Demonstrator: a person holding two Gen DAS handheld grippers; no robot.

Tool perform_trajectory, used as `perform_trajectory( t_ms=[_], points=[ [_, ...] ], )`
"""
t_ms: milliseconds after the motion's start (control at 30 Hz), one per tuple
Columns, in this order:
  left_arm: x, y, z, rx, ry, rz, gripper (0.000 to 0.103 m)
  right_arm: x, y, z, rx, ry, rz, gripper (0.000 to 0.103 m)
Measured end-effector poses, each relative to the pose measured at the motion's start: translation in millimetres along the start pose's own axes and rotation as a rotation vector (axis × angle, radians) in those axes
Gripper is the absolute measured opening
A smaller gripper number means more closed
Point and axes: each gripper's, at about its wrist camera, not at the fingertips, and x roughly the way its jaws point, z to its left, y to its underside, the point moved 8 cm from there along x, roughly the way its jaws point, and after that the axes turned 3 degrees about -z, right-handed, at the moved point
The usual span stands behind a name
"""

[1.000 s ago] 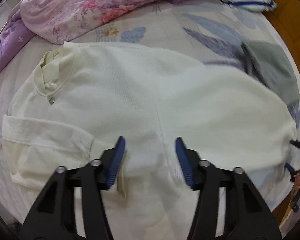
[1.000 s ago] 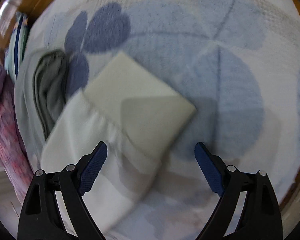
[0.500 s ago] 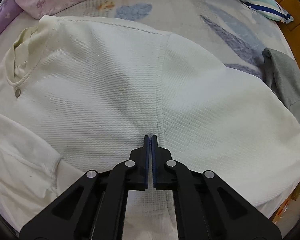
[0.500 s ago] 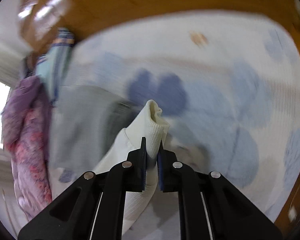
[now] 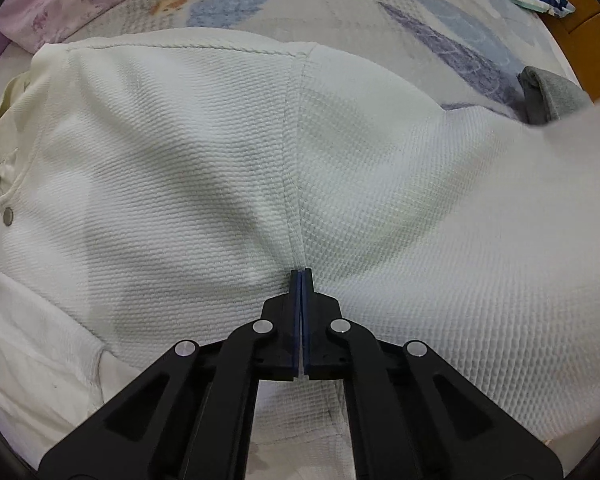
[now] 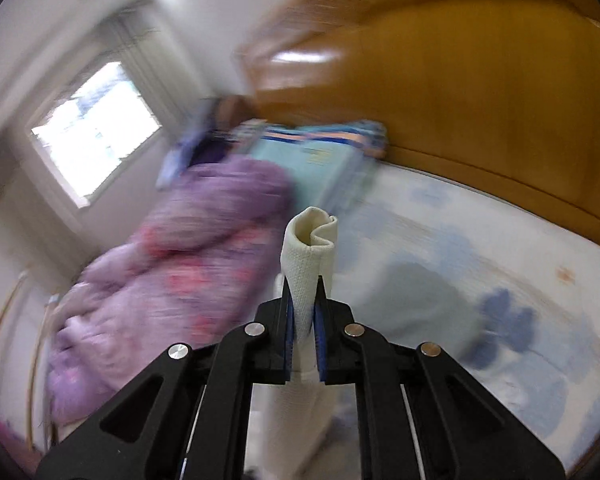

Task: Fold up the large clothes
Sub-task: 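Grasp the other sleeve cuff with the right tool while the left tool pins the jacket, then carry the held sleeve across the jacket front with the right tool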

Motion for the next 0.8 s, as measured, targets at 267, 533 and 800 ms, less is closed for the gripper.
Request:
perform_trajectory(
  t_ms=[267,533,800],
  points=[
    [1.6,1.6,17.1,-0.065,0.168,-0.051,0.003,8.0,36.5,170.5,-0.170,-0.216,0.064,0.008],
    [-75.2,13.8,74.3,-0.080,0.196,-0.055,0.004,23.5,114.4,271.7,-0.262,-0.302,0.173,0.008],
    [-178.4,46.5,239.1,-0.234,0.037,-0.155,0.004,59.5,266.4,318.6,-0.344,-0.274,0.387,0.008]
  ],
)
